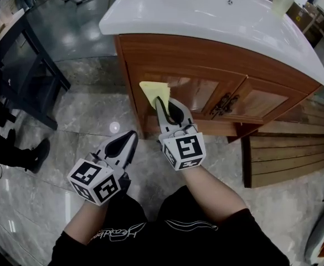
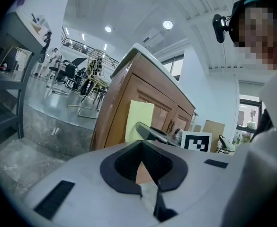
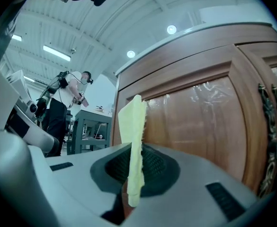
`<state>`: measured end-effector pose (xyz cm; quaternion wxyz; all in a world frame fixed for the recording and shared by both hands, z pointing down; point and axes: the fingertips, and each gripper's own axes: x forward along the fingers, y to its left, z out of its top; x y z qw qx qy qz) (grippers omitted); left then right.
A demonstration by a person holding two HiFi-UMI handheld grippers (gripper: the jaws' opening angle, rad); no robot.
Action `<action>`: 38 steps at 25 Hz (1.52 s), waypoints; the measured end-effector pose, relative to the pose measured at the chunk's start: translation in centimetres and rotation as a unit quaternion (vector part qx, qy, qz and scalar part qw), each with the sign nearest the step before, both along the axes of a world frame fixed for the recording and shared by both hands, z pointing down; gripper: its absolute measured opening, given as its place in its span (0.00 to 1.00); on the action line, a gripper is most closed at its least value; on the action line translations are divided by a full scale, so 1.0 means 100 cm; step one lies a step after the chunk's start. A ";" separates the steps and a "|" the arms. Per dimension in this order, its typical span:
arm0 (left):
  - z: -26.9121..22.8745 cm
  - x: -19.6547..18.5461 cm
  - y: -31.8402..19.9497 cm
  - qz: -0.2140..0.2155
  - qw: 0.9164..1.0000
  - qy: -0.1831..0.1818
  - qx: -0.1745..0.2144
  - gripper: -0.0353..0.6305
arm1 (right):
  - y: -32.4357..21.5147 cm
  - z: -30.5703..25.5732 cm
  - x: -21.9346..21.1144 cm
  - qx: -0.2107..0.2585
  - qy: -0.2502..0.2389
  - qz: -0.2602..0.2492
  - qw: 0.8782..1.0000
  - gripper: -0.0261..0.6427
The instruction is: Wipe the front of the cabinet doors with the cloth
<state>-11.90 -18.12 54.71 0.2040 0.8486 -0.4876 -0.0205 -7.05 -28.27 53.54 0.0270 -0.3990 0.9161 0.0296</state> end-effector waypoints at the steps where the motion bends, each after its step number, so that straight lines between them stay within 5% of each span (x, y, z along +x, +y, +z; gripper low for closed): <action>1: 0.000 0.003 0.000 0.002 1.000 0.000 0.000 0.06 | -0.001 0.001 0.005 -0.001 -0.001 0.006 1.000 0.10; 20: -0.001 0.061 -0.008 0.054 0.999 -0.005 0.005 0.06 | -0.010 0.002 0.134 0.003 0.003 0.143 0.990 0.10; 38: -0.003 0.077 -0.012 0.063 0.998 -0.001 0.008 0.06 | 0.003 -0.005 0.174 0.008 -0.001 0.175 0.985 0.10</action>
